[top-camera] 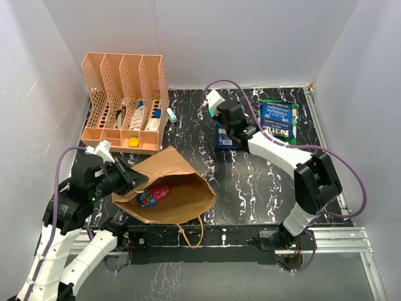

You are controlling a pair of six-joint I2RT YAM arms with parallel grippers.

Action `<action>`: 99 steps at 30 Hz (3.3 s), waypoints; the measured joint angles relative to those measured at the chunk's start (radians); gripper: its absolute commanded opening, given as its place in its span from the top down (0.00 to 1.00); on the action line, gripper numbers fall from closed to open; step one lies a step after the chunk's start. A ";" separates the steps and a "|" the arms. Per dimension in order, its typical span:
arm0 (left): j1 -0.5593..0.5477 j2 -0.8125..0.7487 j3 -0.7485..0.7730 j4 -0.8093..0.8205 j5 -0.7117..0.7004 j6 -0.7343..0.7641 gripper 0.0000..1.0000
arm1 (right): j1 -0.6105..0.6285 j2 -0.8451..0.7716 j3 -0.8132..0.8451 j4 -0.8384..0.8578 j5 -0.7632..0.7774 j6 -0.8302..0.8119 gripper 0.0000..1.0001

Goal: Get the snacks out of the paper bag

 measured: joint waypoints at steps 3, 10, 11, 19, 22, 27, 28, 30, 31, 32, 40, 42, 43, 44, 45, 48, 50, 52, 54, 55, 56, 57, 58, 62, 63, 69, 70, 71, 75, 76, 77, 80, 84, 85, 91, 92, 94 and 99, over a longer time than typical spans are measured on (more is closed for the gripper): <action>0.000 0.011 0.002 0.006 0.003 0.007 1.00 | -0.060 0.059 0.000 -0.009 -0.098 -0.031 0.93; 0.000 0.142 0.060 0.041 0.120 0.109 1.00 | -0.136 0.159 -0.043 0.034 -0.185 -0.091 0.93; 0.000 0.154 0.065 0.043 0.141 0.125 1.00 | -0.136 0.174 -0.047 0.037 -0.190 -0.096 0.93; 0.000 0.160 0.066 0.015 0.276 0.208 1.00 | -0.132 0.236 -0.077 0.099 -0.190 -0.101 0.93; 0.000 0.137 0.055 -0.008 0.289 0.218 1.00 | -0.132 0.239 -0.096 0.126 -0.176 -0.079 0.88; 0.000 0.081 0.038 -0.039 0.290 0.219 1.00 | -0.131 0.239 -0.138 0.142 -0.191 -0.027 0.73; 0.000 0.069 0.034 -0.042 0.290 0.218 1.00 | -0.132 0.239 -0.142 0.137 -0.197 -0.013 0.71; 0.000 0.052 0.028 -0.048 0.288 0.217 1.00 | -0.132 0.238 -0.145 0.121 -0.210 0.014 0.65; 0.000 0.044 0.024 -0.051 0.287 0.216 1.00 | -0.132 0.237 -0.145 0.115 -0.217 0.024 0.60; 0.000 0.037 0.023 -0.054 0.284 0.214 1.00 | -0.132 0.232 -0.144 0.103 -0.227 0.041 0.54; 0.000 -0.018 -0.002 -0.052 0.254 0.198 1.00 | -0.132 0.067 -0.135 -0.064 -0.293 0.153 0.31; 0.000 -0.039 -0.016 -0.052 0.245 0.190 1.00 | -0.132 -0.023 -0.135 -0.100 -0.315 0.180 0.30; 0.000 -0.053 -0.024 -0.050 0.241 0.183 1.00 | -0.132 -0.073 -0.135 -0.116 -0.332 0.196 0.30; 0.000 -0.065 -0.031 -0.050 0.237 0.178 1.00 | -0.132 -0.120 -0.137 -0.127 -0.346 0.212 0.30; 0.000 -0.081 -0.039 -0.048 0.234 0.172 1.00 | -0.132 -0.175 -0.144 -0.135 -0.367 0.234 0.30; 0.000 -0.111 -0.055 -0.037 0.234 0.154 1.00 | -0.131 -0.345 -0.207 -0.148 -0.443 0.317 0.30; 0.000 -0.125 -0.075 -0.023 0.235 0.143 1.00 | -0.128 -0.450 -0.271 -0.160 -0.508 0.386 0.29; 0.000 -0.134 -0.096 -0.013 0.236 0.132 1.00 | -0.121 -0.544 -0.346 -0.175 -0.586 0.468 0.28; 0.000 -0.141 -0.109 -0.003 0.240 0.119 1.00 | -0.097 -0.629 -0.428 -0.187 -0.667 0.568 0.28; 0.000 -0.142 -0.109 0.002 0.244 0.114 1.00 | -0.080 -0.658 -0.454 -0.195 -0.690 0.602 0.28; 0.000 -0.142 -0.109 0.012 0.250 0.110 1.00 | -0.052 -0.693 -0.481 -0.202 -0.715 0.645 0.27; 0.000 -0.142 -0.109 0.023 0.256 0.108 1.00 | -0.013 -0.723 -0.500 -0.210 -0.734 0.681 0.27; 0.000 -0.141 -0.109 0.033 0.263 0.107 1.00 | 0.032 -0.749 -0.505 -0.217 -0.750 0.713 0.27; 0.000 -0.124 -0.109 0.060 0.284 0.109 1.00 | 0.241 -0.818 -0.481 -0.192 -0.764 0.773 0.28; 0.000 -0.116 -0.108 0.064 0.288 0.111 1.00 | 0.303 -0.822 -0.458 -0.183 -0.768 0.774 0.29; 0.000 -0.085 -0.105 0.090 0.305 0.129 1.00 | 0.608 -0.773 -0.335 -0.098 -0.747 0.685 0.31; 0.000 -0.084 -0.105 0.095 0.307 0.133 1.00 | 0.671 -0.753 -0.320 -0.078 -0.737 0.646 0.31; 0.000 -0.083 -0.105 0.098 0.308 0.138 1.00 | 0.738 -0.727 -0.307 -0.058 -0.724 0.605 0.30; 0.000 -0.061 -0.080 0.098 0.308 0.167 1.00 | 0.962 -0.581 -0.264 -0.022 -0.646 0.406 0.36; 0.000 -0.055 -0.074 0.101 0.309 0.170 1.00 | 0.999 -0.541 -0.259 -0.010 -0.624 0.364 0.37; 0.000 -0.048 -0.069 0.105 0.311 0.174 1.00 | 1.031 -0.497 -0.259 0.006 -0.599 0.322 0.39; 0.000 -0.041 -0.066 0.108 0.316 0.179 1.00 | 1.070 -0.393 -0.297 0.105 -0.519 0.220 0.45; 0.000 -0.034 -0.064 0.104 0.327 0.188 1.00 | 1.071 -0.295 -0.355 0.234 -0.420 0.107 0.50; 0.000 -0.031 -0.063 0.104 0.331 0.190 1.00 | 1.070 -0.262 -0.355 0.263 -0.395 0.078 0.51; 0.000 -0.013 -0.035 0.103 0.345 0.195 1.00 | 1.056 -0.083 -0.358 0.452 -0.291 -0.055 0.52; 0.000 -0.011 -0.030 0.103 0.347 0.195 1.00 | 1.048 -0.060 -0.358 0.478 -0.285 -0.070 0.51; 0.000 -0.011 -0.024 0.102 0.349 0.196 1.00 | 1.028 -0.022 -0.358 0.517 -0.279 -0.090 0.51; 0.000 -0.010 -0.008 0.091 0.356 0.196 1.00 | 0.962 0.073 -0.358 0.597 -0.286 -0.117 0.51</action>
